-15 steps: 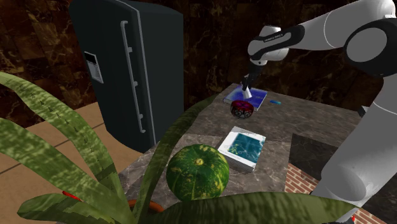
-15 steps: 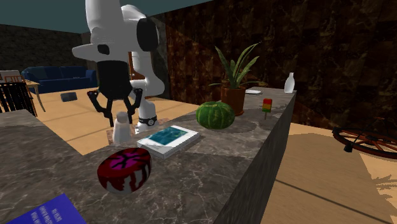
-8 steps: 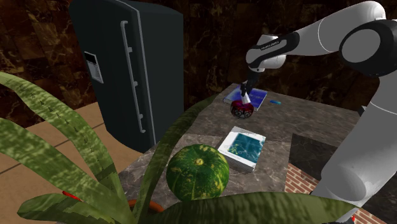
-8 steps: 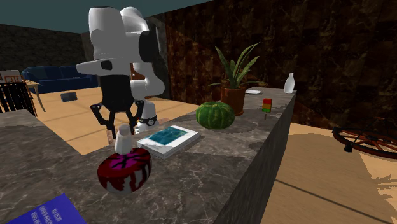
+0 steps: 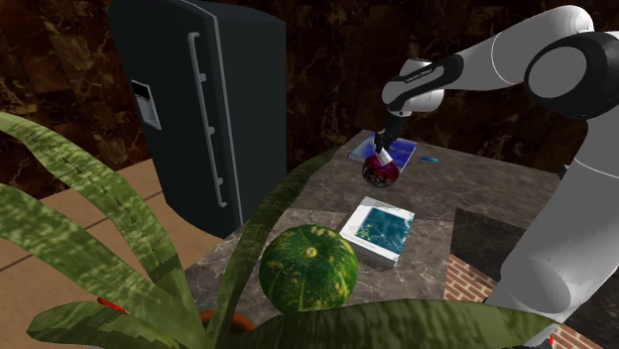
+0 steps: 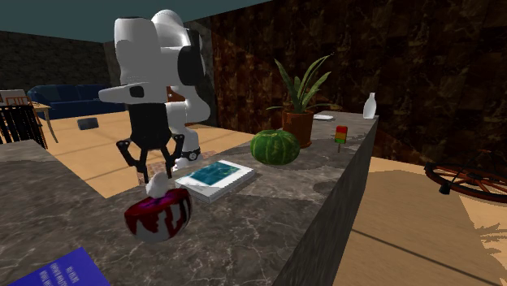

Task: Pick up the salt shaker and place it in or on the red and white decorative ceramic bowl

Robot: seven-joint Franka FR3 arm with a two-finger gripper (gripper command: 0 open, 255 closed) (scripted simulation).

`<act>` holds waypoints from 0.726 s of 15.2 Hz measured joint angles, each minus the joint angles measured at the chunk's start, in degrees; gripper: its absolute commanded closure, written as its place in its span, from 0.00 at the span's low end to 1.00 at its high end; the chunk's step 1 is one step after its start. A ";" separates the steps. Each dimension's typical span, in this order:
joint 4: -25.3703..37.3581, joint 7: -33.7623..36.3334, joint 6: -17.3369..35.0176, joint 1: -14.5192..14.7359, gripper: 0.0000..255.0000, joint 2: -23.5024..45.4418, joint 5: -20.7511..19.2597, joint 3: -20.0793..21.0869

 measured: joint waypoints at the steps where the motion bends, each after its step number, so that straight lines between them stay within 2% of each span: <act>1: -0.01 0.00 0.00 0.00 0.00 0.01 0.00 0.00; 7: -0.01 -0.01 0.00 0.00 0.00 0.01 0.00 0.00; 11: 1.72 0.78 -4.86 0.01 0.00 -3.31 -1.19 -0.09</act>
